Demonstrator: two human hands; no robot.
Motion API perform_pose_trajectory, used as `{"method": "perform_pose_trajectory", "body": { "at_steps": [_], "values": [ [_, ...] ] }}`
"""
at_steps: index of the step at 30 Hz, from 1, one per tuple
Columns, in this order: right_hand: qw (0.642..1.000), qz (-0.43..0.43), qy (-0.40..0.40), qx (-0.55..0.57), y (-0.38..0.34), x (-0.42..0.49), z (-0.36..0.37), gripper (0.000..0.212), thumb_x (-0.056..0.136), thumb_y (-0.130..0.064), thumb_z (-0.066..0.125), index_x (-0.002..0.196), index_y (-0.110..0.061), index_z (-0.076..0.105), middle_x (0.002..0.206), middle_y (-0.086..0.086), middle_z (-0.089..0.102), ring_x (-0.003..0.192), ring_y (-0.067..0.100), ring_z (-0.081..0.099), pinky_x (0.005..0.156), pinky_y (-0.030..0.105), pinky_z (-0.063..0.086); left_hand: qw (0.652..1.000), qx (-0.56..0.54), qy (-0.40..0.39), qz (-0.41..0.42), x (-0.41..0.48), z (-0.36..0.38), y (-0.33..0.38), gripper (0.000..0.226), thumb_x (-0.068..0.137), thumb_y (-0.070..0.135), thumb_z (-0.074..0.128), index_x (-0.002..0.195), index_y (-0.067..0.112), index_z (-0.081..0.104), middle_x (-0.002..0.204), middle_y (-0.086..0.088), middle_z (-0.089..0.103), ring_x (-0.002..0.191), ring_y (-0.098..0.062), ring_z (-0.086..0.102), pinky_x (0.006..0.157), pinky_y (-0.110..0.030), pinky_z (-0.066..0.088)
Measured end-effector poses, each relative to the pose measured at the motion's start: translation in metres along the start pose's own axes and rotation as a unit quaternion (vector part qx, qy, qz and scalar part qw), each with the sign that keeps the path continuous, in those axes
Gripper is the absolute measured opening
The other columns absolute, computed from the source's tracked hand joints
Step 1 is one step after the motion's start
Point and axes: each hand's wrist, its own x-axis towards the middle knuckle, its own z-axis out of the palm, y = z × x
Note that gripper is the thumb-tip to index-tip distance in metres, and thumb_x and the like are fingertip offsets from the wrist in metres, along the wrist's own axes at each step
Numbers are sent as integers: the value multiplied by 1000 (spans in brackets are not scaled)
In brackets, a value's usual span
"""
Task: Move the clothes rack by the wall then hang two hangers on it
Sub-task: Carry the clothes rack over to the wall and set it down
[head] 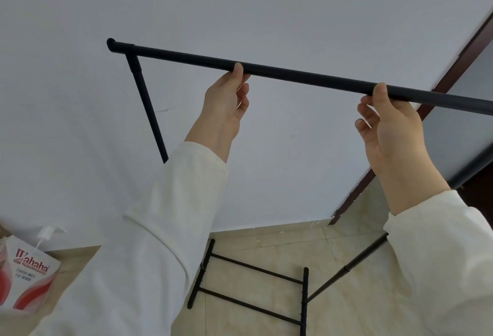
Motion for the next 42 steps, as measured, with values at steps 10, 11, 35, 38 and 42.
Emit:
{"method": "perform_pose_trajectory", "body": {
  "at_steps": [10, 11, 35, 38, 42],
  "values": [
    [1000, -14, -11, 4, 10, 4, 1, 12, 90, -29, 50, 80, -25, 56, 76, -9, 59, 77, 6, 58, 77, 22, 46, 1000, -9, 4, -5, 0, -5, -4, 17, 88, 28, 57, 101, 17, 59, 95, 3, 66, 62, -3, 49, 54, -14, 40],
    [1000, -15, -10, 4, 11, 4, 1, 12, 90, -29, 50, 80, -25, 56, 76, -9, 59, 76, 5, 58, 78, 22, 46, 1000, -7, 3, -4, 0, -6, -4, 17, 88, 28, 57, 101, 16, 59, 93, 4, 66, 62, -3, 49, 54, -14, 41],
    [996, 50, -2, -67, 22, -2, -77, 34, 87, -35, 52, 114, -16, 60, 89, -7, 61, 84, 9, 57, 77, 25, 45, 972, 225, -22, 60, -42, 9, -31, 19, 89, 34, 51, 104, 27, 61, 95, 17, 67, 78, -2, 57, 73, -18, 45],
    [993, 53, 34, -102, 30, -10, -117, 22, 86, -33, 53, 100, -21, 64, 85, -7, 61, 84, 11, 56, 77, 29, 44, 923, 336, -54, 181, -47, 17, -28, 10, 87, 33, 55, 94, 29, 61, 90, 18, 65, 66, 5, 59, 65, -7, 46],
    [978, 24, 124, -167, 37, -18, -171, 26, 86, -30, 55, 106, -15, 62, 80, -5, 58, 78, 11, 54, 74, 23, 43, 809, 476, -125, 321, -45, 48, -23, 11, 84, 27, 60, 95, 26, 62, 82, 22, 59, 70, 6, 55, 66, 0, 39]
  ]
}}
